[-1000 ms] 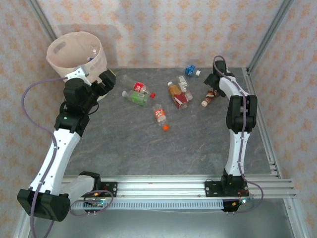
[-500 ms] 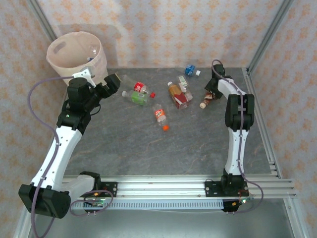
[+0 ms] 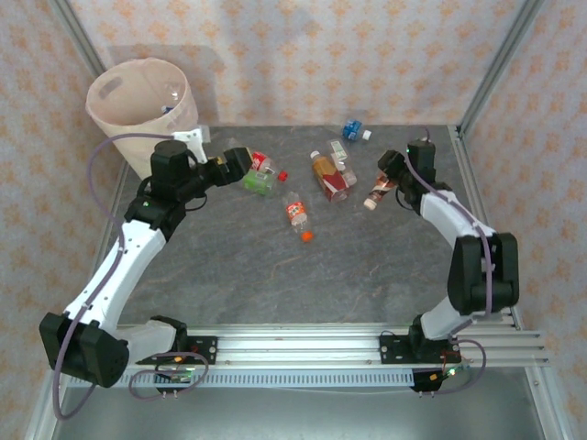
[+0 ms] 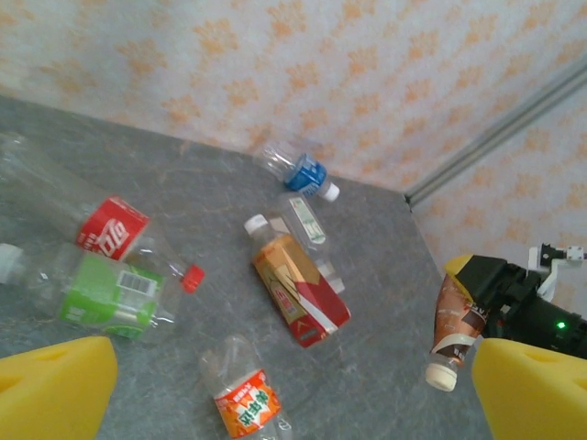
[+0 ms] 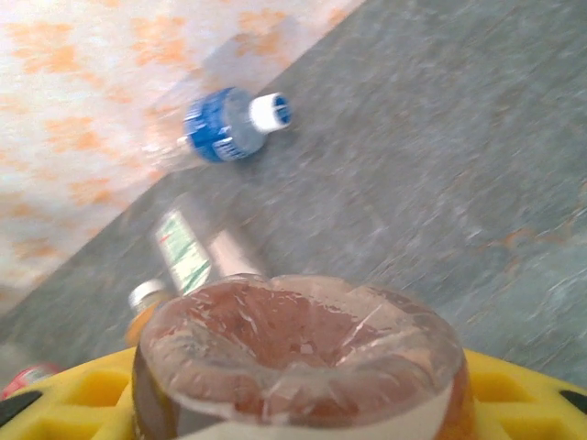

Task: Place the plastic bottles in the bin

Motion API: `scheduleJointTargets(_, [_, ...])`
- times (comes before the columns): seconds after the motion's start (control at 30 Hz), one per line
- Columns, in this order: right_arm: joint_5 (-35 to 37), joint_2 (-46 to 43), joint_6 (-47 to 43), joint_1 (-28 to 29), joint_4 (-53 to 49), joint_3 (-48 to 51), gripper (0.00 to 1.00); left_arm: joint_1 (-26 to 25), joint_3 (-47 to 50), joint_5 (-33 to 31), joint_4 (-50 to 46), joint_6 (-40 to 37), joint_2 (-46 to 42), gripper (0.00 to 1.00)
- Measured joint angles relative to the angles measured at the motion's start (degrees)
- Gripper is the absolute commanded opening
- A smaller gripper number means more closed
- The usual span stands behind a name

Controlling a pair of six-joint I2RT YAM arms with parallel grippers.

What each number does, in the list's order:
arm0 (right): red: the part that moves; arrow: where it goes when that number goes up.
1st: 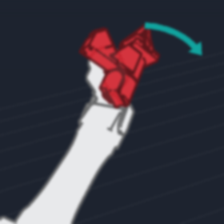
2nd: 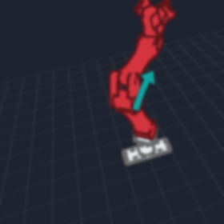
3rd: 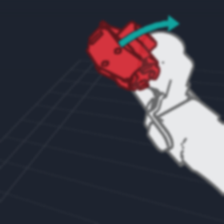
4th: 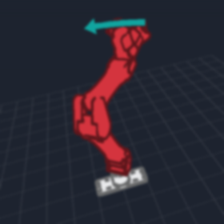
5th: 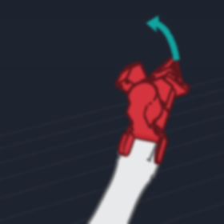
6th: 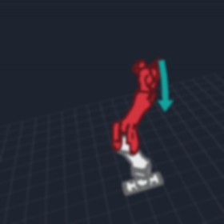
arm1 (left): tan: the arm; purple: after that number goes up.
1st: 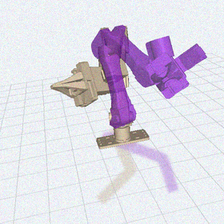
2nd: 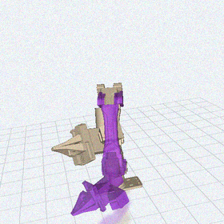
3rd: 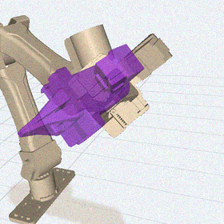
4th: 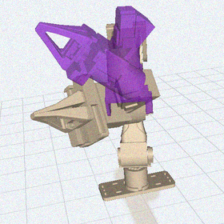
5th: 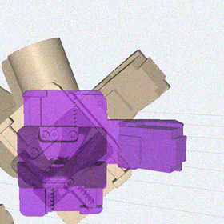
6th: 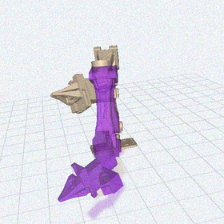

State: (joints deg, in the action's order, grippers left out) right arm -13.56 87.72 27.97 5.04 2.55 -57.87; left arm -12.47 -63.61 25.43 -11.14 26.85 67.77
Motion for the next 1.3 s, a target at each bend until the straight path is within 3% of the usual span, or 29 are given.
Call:
scheduleJointTargets(0.37, [-7.4,-11.7,7.5,11.6,14.5,14.4,0.54,-5.7,-1.1,8.2,2.3,-1.5,8.2,1.0])
scheduleJointTargets(0.57, [-7.9,-10.0,13.9,16.8,24.2,15.9,0.54,-11.2,-3.5,12.7,2.9,-3.9,13.7,1.0])
scheduleJointTargets(0.73, [-7.9,-7.1,18.0,19.4,30.6,15.9,0.53,-16.1,-7.3,13.0,0.7,-8.2,17.1,1.0])
scheduleJointTargets(0.97, [-8.0,-5.5,21.6,21.0,32.9,14.6,0.54,-18.9,-9.9,11.6,-3.2,-13.6,20.3,0.99])
scheduleJointTargets(1.13, [-8.1,-5.4,22.9,21.3,34.3,12.7,0.54,-20.9,-12.2,9.6,-8.0,-17.9,22.8,0.92])
scheduleJointTargets(1.3, [-8.4,-5.4,23.0,21.5,35.6,11.8,0.54,-22.7,-13.3,8.3,-9.4,-20.1,25.2,0.72])
